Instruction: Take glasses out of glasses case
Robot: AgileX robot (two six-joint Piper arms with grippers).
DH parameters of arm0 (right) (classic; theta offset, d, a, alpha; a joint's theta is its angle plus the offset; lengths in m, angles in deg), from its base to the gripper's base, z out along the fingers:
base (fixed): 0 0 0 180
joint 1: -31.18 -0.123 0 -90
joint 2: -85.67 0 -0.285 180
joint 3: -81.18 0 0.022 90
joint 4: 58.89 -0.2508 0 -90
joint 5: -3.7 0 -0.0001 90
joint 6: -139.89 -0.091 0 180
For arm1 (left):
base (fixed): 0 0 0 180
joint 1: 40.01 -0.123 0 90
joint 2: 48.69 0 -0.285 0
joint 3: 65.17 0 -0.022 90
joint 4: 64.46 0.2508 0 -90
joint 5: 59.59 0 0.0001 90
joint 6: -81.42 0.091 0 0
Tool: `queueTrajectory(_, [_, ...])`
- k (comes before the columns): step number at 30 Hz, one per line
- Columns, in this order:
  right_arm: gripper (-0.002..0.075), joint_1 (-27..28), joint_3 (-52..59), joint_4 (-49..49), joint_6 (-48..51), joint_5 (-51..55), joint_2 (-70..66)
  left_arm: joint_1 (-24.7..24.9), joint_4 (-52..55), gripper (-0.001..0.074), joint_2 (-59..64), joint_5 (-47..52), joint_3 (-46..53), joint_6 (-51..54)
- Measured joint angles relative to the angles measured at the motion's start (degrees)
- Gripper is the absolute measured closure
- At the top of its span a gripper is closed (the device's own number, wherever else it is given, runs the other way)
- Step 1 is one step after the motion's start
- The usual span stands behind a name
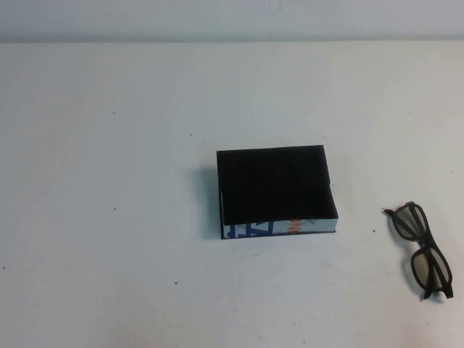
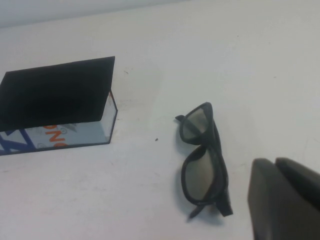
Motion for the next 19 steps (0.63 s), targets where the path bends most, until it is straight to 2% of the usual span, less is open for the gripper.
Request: queueTrajectory(19, [0.0743, -0.12, 0.0, 0.69, -1.05, 1.06, 0.0, 0.0, 0.0, 0.0737, 0.0, 0.0, 0.0, 0.0])
